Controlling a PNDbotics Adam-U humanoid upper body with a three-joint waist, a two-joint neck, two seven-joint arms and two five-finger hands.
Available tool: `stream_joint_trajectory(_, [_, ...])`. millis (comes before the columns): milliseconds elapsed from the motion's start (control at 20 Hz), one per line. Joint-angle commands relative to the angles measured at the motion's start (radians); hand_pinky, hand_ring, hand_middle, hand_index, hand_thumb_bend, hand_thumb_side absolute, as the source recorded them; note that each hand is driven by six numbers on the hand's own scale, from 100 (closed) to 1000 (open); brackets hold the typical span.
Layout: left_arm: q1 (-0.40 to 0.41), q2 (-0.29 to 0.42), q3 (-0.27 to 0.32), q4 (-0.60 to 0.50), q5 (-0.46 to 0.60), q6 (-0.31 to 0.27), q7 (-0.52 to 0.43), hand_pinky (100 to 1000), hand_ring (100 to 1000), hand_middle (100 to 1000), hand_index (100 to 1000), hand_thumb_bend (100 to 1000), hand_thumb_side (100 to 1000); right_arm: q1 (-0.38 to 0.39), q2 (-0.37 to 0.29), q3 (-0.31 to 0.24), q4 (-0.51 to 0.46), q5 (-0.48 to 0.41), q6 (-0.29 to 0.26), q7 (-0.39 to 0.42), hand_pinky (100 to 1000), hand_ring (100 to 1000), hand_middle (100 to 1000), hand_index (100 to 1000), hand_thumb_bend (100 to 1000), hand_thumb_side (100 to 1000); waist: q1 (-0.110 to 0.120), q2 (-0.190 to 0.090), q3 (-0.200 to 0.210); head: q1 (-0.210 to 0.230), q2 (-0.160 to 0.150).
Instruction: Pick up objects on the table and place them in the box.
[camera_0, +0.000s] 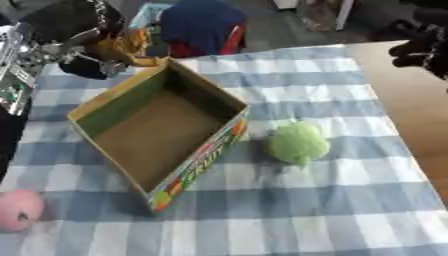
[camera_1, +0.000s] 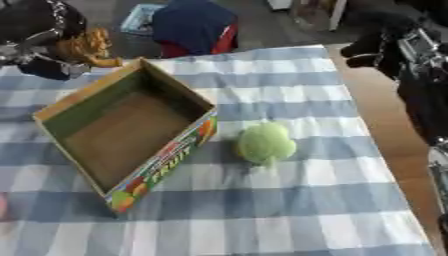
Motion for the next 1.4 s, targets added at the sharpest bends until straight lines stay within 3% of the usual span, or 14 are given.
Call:
stream_joint_trajectory(50, [-0.031, -0.004, 0.009, 0.006, -0.037, 0.009, 0.014, 100, 356, 137, 227, 100, 326, -0.02, -0.002, -0.002, -0.025, -0.009, 0.005, -0.002, 743, 738, 581, 897, 100, 1000, -0.004, -0.017, -0.003, 0.017, -0.004])
stream_joint_trajectory(400, [-0.023, -0.055, -0.009, 0.028, -0.069, 0.019, 0.015, 100, 324, 145, 230, 100, 326, -0.022, 0.008, -0.001, -0.029, -0.012, 0.012, -0.008, 742, 737, 579, 897, 100, 1000, -0.007, -0.014, -0.006, 0.031, 0.0])
stream_joint_trajectory(1000, [0.003, -0.129, -0.028, 0.031, -0.118, 0.144, -0.031, 100, 333, 188, 296, 100, 296, -0.022, 0.018, -0.004, -0.034, -0.011, 0.019, -0.01, 741, 737, 578, 896, 100, 1000, -0.011, -0.008, -0.011, 0.027, 0.003])
stream_joint_trajectory(1200, [0.011, -0.133, -0.041, 0.04, -0.148, 0.142, -0.073, 170, 401, 255, 409, 100, 288, -0.022, 0.017, -0.004, -0.035, -0.01, 0.019, -0.011, 741, 737, 578, 896, 100, 1000, -0.01, -0.008, -0.009, 0.023, 0.004])
stream_joint_trajectory(1300, [0.014, -0.135, -0.046, 0.051, -0.16, 0.125, -0.126, 216, 449, 305, 474, 100, 223, -0.022, 0.017, -0.005, -0.034, -0.01, 0.02, -0.012, 741, 737, 578, 896, 100, 1000, -0.01, -0.008, -0.008, 0.022, 0.006])
stream_joint_trajectory(1400, [0.016, -0.138, -0.048, 0.06, -0.163, 0.106, -0.191, 252, 477, 346, 524, 100, 257, -0.021, 0.016, -0.005, -0.034, -0.009, 0.02, -0.012, 740, 737, 578, 896, 100, 1000, -0.01, -0.008, -0.007, 0.021, 0.007])
